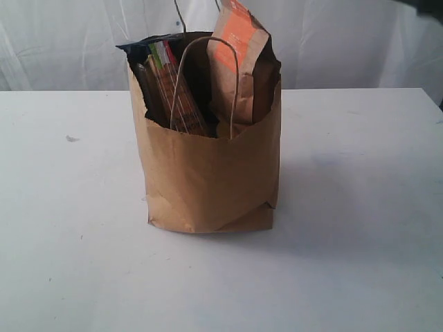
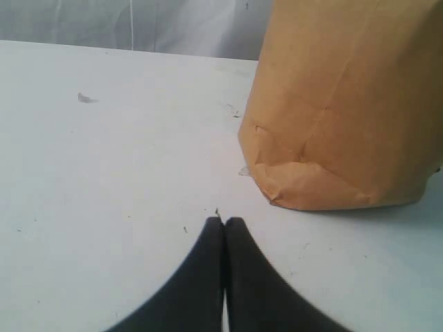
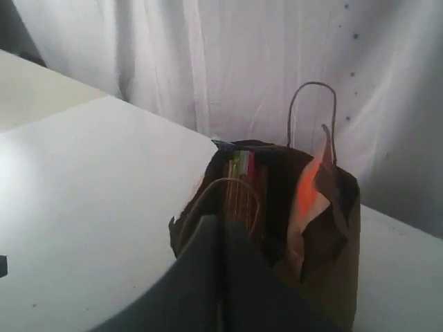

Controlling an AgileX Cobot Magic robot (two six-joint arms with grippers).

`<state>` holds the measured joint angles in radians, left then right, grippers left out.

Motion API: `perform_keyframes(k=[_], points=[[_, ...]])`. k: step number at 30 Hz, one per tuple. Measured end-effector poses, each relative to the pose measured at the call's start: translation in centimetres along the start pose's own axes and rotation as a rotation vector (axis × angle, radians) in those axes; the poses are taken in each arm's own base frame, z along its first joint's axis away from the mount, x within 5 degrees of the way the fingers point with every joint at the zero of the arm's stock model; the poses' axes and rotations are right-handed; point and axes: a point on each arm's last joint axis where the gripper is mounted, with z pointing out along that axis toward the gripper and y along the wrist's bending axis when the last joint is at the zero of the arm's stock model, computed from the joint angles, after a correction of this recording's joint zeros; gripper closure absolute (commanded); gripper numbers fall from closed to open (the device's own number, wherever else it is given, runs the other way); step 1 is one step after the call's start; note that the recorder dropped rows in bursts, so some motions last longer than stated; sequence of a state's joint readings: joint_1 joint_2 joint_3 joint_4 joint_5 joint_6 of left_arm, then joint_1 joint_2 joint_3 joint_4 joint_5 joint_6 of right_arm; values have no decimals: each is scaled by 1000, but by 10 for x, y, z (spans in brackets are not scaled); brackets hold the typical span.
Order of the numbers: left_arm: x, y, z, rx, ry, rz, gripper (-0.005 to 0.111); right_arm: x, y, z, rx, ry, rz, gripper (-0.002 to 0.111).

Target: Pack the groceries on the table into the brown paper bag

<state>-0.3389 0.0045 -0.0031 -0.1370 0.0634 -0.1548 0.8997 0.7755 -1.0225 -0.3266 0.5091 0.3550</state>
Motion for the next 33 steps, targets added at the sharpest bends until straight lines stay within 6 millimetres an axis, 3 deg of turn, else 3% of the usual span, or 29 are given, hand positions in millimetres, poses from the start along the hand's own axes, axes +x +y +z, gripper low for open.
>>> perform_keyframes(k=[7,14,20,29,33], points=[[0,0,0,0,0,0,107,51,-11,-14,7,-85,-11,108],[0,0,0,0,0,0,107,134,-26,-19,106,-20,104,108],[0,0,0,0,0,0,107,193,-34,-19,172,33,132,108],[0,0,0,0,0,0,107,240,-37,-27,223,22,156,108],[0,0,0,0,0,0,107,247,-38,-33,245,-2,169,108]])
